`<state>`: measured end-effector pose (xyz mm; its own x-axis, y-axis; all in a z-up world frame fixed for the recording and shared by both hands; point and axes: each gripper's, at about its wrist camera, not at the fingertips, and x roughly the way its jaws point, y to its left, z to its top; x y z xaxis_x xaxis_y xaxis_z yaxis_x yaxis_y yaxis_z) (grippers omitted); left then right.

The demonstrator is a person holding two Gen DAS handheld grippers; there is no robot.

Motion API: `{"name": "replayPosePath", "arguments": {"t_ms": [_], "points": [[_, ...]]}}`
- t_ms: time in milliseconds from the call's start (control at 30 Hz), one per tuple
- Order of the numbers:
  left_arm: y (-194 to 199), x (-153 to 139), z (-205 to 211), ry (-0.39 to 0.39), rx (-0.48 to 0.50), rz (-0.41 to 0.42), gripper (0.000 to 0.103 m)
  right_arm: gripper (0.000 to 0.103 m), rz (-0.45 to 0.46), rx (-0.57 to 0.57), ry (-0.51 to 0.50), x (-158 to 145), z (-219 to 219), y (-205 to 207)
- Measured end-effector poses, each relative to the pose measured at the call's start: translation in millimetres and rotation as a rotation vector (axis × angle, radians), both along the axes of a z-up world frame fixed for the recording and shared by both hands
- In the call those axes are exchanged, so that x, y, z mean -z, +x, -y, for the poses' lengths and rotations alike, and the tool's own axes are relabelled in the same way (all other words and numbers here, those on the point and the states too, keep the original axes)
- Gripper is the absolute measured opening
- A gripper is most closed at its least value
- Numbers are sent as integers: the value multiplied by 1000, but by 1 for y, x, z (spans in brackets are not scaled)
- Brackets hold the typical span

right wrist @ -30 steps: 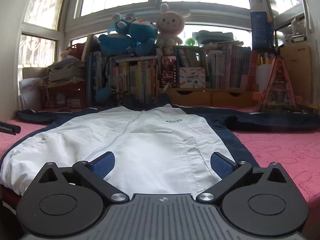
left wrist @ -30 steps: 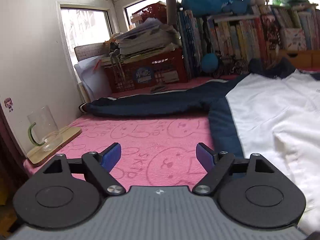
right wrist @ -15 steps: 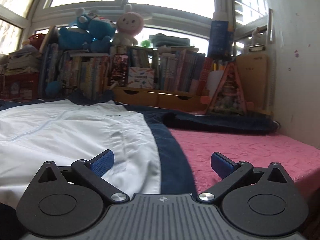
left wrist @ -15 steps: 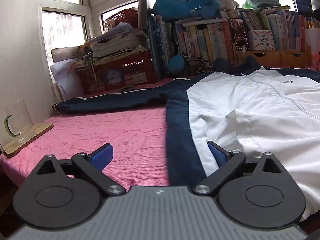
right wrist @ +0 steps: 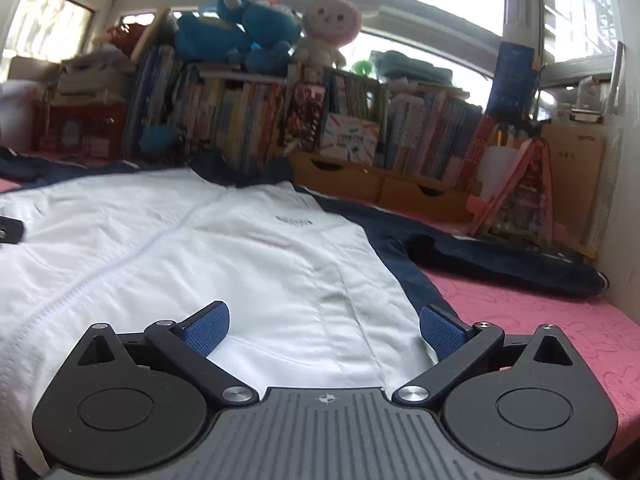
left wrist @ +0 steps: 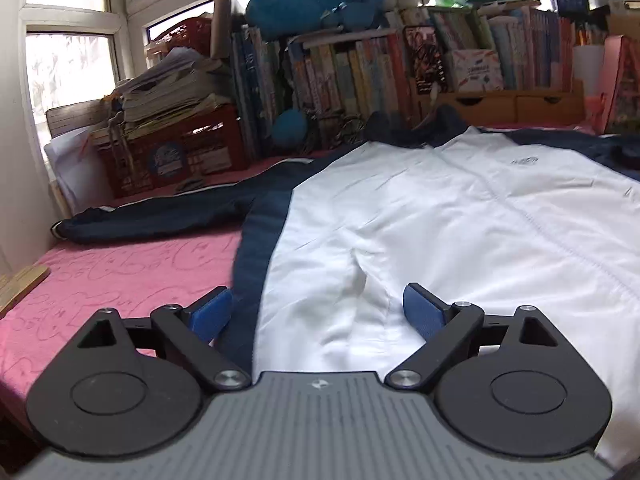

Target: Fold clothes

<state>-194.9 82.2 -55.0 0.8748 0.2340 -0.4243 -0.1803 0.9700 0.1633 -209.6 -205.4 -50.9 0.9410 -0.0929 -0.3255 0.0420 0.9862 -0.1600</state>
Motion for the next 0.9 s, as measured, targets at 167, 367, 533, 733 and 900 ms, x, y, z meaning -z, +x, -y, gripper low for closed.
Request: {"name": "replayPosePath", "arguments": {"t_ms": [167, 367, 533, 733, 900], "points": [[-4, -18, -34, -83, -48, -40, 102, 102, -44, 242, 6, -9, 62, 6], [1, -40, 4, -146, 136, -113, 100, 103, -82, 40, 61, -30, 54, -10], [3, -42, 34, -187, 249, -276, 101, 103, -193, -195, 5, -34, 14, -29], [-5, -40, 51, -219, 259, -437, 101, 103, -321, -292, 33, -43, -15, -47], [-11, -39, 57, -158, 252, -445, 101, 103, -342, -307, 35, -44, -22, -55]]}}
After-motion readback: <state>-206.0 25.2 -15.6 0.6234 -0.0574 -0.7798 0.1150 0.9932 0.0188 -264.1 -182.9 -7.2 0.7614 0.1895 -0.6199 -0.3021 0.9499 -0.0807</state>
